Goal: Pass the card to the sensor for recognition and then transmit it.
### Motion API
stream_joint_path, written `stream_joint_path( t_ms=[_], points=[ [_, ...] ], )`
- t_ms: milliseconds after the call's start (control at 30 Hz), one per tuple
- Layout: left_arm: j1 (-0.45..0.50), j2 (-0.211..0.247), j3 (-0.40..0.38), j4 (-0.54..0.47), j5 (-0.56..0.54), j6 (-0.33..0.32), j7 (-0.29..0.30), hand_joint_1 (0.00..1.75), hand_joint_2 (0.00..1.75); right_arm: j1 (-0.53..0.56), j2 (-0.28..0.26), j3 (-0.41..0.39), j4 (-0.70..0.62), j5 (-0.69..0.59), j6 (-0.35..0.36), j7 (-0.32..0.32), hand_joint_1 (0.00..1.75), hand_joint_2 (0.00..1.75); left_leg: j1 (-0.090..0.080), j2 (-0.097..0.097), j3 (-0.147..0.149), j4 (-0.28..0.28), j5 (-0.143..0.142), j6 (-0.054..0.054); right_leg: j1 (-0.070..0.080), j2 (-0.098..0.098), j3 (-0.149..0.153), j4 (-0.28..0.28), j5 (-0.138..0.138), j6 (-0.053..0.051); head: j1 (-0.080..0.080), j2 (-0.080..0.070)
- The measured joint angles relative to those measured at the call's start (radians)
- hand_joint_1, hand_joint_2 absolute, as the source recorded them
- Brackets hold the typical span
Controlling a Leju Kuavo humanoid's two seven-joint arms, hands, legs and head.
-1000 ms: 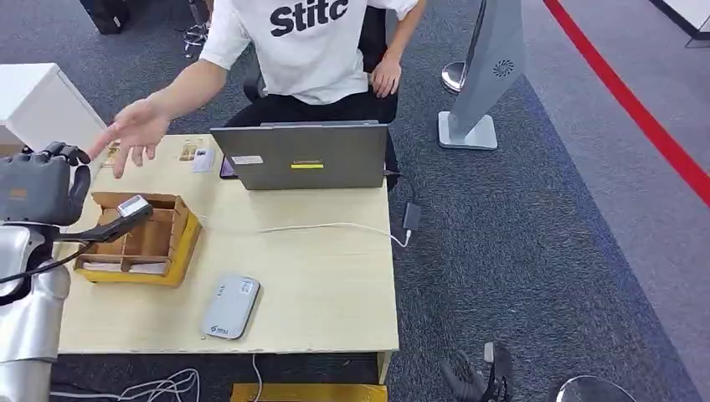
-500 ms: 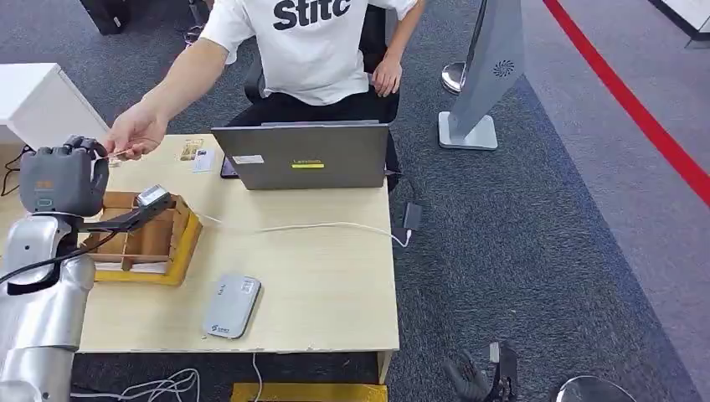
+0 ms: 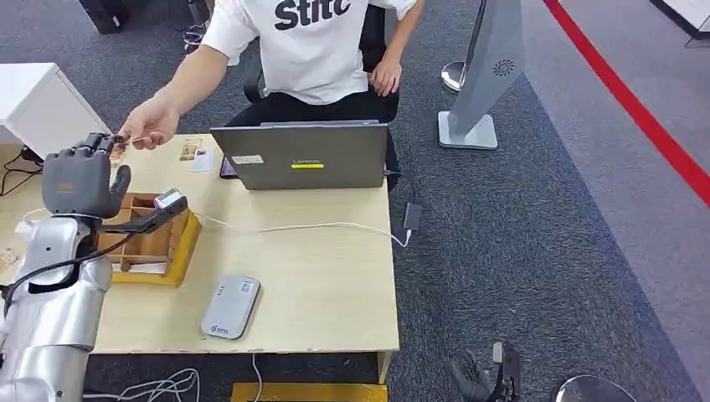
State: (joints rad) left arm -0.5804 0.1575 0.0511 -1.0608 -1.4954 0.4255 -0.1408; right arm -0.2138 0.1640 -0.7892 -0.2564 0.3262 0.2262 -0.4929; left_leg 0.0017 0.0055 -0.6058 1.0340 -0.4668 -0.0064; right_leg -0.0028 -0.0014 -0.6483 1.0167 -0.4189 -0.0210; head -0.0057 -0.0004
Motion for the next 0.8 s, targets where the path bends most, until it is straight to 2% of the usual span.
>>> stream_joint_path(
  t_ms=[100,233,367,433,500,533,567,633,667,700,733,767,800],
  points=[
    [0.058,-0.004,0.0,-0.061,0.009,0.076,-0.007,0.0,1.75,0.005,0.0,0.0,0.0,-0.002,-0.001,-0.001,0.0,1.75,0.0,0.0,0.0,0.0,0.0,0.0,0.0,0.0,0.0,0.0,0.0,0.0,0.0,0.0],
    [0.196,-0.028,0.028,-0.238,0.096,0.162,-0.078,0.0,1.75,0.017,0.0,-0.005,0.0,-0.014,0.002,-0.011,0.0,1.75,0.0,0.001,-0.001,0.0,-0.001,0.001,0.0,0.0,0.0,0.0,-0.001,0.0,0.0,0.0],
    [0.378,-0.089,0.121,-0.484,0.316,0.232,-0.222,0.0,1.75,0.041,-0.003,-0.025,0.0,-0.036,0.005,-0.036,0.0,1.75,0.0,0.001,0.0,0.0,-0.005,0.0,0.0,0.002,0.0,0.0,-0.003,0.002,0.0,0.0],
    [0.473,-0.137,0.18,-0.611,0.564,0.242,-0.342,0.0,1.75,0.056,-0.006,-0.038,-0.001,-0.051,0.007,-0.051,0.0,1.75,0.0,0.001,0.0,0.0,-0.006,0.001,0.0,0.002,0.0,0.0,-0.005,0.002,0.0,0.0],
    [0.563,-0.221,0.289,-0.732,0.949,0.169,-0.489,0.0,1.75,0.075,-0.01,-0.059,-0.001,-0.062,0.018,-0.064,0.0,1.75,0.0,0.001,-0.001,-0.001,-0.008,0.004,0.0,0.001,0.0,0.0,-0.007,0.004,0.0,0.0],
    [0.593,-0.257,0.345,-0.775,1.113,0.108,-0.527,0.0,1.75,0.083,-0.012,-0.067,-0.002,-0.065,0.022,-0.069,0.0,1.75,0.0,0.001,-0.001,-0.001,-0.009,0.004,0.0,0.002,0.001,-0.001,-0.008,0.004,0.0,0.0],
    [0.614,-0.282,0.412,-0.802,1.258,0.018,-0.545,0.0,1.75,0.092,-0.013,-0.077,-0.002,-0.071,0.024,-0.073,0.0,1.75,0.0,0.001,-0.001,0.0,-0.009,0.004,0.0,0.001,0.001,-0.001,-0.009,0.004,0.0,0.0],
    [0.623,-0.337,0.557,-0.808,1.519,-0.236,-0.554,0.0,1.75,0.108,-0.016,-0.097,-0.002,-0.077,0.028,-0.076,0.0,1.75,0.0,-0.003,-0.001,0.0,-0.009,0.004,0.0,-0.002,0.001,-0.001,-0.011,0.006,0.0,0.0],
    [0.616,-0.357,0.65,-0.782,1.608,-0.376,-0.559,0.0,1.75,0.114,-0.018,-0.11,-0.002,-0.079,0.037,-0.076,0.0,1.75,0.0,-0.004,-0.001,-0.001,-0.009,0.004,0.0,-0.004,0.002,-0.001,-0.011,0.006,0.001,0.0],
    [0.603,-0.373,0.741,-0.731,1.671,-0.468,-0.559,0.0,1.75,0.118,-0.018,-0.119,-0.002,-0.081,0.049,-0.072,0.0,1.75,0.0,-0.004,-0.001,-0.001,-0.009,0.004,0.0,-0.003,0.002,-0.001,-0.011,0.006,0.002,0.0],
    [0.592,-0.376,0.813,-0.67,1.725,-0.51,-0.558,0.0,1.75,0.121,-0.019,-0.13,-0.002,-0.083,0.065,-0.063,0.0,1.75,0.0,-0.002,0.0,-0.001,-0.009,0.004,0.0,-0.002,0.003,-0.001,-0.01,0.005,0.001,0.0],
    [0.588,-0.376,0.856,-0.622,1.749,-0.522,-0.557,0.0,1.75,0.122,-0.019,-0.134,-0.001,-0.084,0.071,-0.06,0.0,1.75,0.0,-0.001,0.001,-0.001,-0.009,0.004,0.0,-0.001,0.003,-0.001,-0.01,0.005,0.001,0.0],
    [0.588,-0.376,0.856,-0.622,1.749,-0.522,-0.557,0.0,1.75,0.122,-0.019,-0.134,-0.001,-0.084,0.071,-0.06,0.0,1.75,0.0,-0.001,0.001,-0.001,-0.009,0.004,0.0,-0.001,0.003,-0.001,-0.01,0.005,0.001,0.0]
  ],
)
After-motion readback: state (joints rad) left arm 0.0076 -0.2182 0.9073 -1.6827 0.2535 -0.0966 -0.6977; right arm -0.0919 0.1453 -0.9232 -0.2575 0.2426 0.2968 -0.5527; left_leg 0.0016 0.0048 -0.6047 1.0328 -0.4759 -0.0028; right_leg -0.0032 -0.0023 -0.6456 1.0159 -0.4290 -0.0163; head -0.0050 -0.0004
